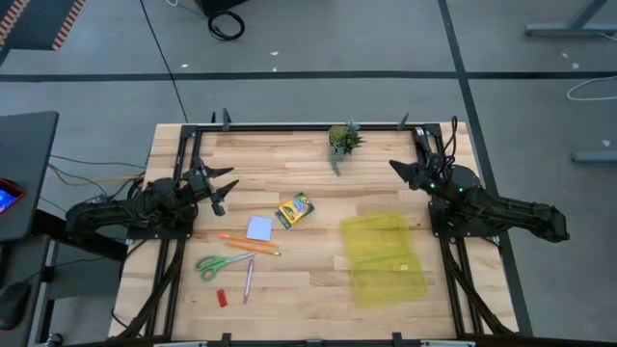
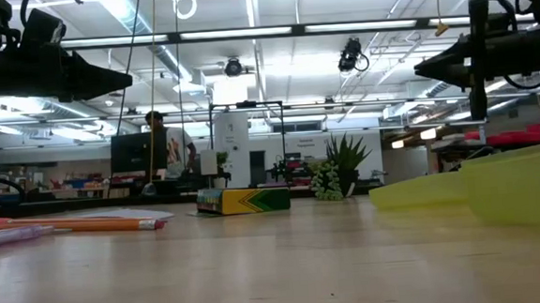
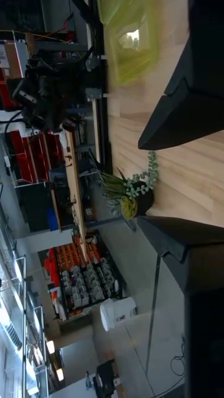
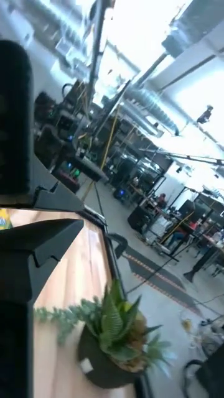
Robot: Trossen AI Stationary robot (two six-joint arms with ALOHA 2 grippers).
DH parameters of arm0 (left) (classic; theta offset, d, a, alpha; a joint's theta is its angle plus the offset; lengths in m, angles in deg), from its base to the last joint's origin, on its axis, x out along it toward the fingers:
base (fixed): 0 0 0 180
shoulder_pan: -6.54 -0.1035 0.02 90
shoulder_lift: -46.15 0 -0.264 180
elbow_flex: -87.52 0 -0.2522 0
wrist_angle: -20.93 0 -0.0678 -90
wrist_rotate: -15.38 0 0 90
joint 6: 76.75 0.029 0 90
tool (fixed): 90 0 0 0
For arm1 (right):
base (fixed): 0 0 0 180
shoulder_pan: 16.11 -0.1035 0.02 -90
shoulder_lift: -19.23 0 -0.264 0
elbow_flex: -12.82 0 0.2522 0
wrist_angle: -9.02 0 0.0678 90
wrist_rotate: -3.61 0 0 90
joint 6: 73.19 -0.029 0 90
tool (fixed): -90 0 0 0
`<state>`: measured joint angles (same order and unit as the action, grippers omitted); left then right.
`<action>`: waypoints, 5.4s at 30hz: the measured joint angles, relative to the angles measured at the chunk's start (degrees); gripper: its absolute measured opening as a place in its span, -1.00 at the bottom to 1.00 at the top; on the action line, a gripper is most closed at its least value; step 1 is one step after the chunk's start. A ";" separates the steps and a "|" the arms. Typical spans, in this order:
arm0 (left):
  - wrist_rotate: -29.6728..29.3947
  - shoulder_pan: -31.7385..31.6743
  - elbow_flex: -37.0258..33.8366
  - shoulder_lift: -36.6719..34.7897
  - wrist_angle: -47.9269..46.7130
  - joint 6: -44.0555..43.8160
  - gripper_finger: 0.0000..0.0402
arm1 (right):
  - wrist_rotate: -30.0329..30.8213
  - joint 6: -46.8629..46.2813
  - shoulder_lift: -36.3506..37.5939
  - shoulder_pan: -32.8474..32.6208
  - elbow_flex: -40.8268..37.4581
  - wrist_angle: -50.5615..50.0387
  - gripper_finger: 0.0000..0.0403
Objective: Pack school essentials
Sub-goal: Put the top orange pencil into the yellow supply box
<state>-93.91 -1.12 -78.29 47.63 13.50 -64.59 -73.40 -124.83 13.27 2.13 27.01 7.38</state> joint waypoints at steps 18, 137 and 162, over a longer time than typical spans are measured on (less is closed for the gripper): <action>0.00 0.02 0.00 0.02 -0.22 0.00 -0.04 | -1.63 -7.85 -8.13 -0.04 3.63 12.91 -0.82; 21.89 17.78 47.85 42.56 -64.88 -28.22 -0.26 | -10.26 30.65 -99.49 -25.81 98.66 -27.81 -0.70; 16.31 29.22 32.87 52.65 -54.50 -44.22 -0.29 | -3.78 35.32 -97.87 -30.10 95.88 -45.43 -0.53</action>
<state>-77.61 28.11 -45.42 100.28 -41.00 -108.81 -77.18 -89.52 -84.60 -27.97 122.89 -38.05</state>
